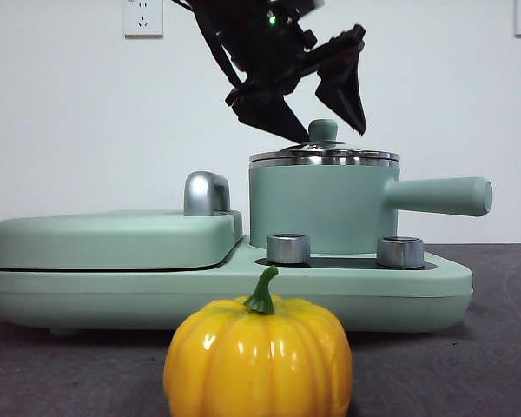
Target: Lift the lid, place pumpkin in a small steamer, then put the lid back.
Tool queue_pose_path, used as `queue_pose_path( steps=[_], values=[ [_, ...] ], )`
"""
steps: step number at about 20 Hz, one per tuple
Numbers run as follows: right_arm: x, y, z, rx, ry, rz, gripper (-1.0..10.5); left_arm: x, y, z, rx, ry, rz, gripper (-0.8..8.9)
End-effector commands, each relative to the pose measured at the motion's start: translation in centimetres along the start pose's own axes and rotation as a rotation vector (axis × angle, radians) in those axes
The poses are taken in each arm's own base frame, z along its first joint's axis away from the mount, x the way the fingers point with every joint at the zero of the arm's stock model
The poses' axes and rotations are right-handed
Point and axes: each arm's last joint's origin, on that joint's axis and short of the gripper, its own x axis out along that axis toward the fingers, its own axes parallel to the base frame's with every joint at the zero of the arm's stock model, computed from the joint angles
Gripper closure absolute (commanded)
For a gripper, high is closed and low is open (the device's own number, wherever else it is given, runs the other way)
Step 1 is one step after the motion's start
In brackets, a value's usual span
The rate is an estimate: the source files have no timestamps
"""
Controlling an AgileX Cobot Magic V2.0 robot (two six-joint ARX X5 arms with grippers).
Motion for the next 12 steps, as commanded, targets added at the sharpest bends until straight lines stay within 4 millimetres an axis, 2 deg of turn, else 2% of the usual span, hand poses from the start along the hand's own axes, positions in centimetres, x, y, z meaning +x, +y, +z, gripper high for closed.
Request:
queue_pose_path(
  steps=[1,3,7,10,12],
  values=[
    [-0.11,0.12,0.40,-0.020,-0.013,0.003,4.5,0.88,-0.35,0.13,0.020,-0.003,-0.005,5.01],
    [-0.11,0.12,0.40,-0.020,-0.013,0.003,4.5,0.92,-0.38,0.11,0.022,-0.003,-0.006,5.93],
    [-0.11,0.12,0.40,-0.020,-0.013,0.003,4.5,0.92,-0.38,0.12,0.063,-0.003,-0.006,6.96],
    [-0.11,0.12,0.40,-0.020,-0.013,0.003,4.5,0.92,-0.38,0.11,0.088,-0.003,-0.006,7.07],
    [-0.11,0.11,0.39,-0.019,-0.013,0.003,4.5,0.91,-0.37,0.13,0.093,-0.004,-0.003,7.61]
  ],
)
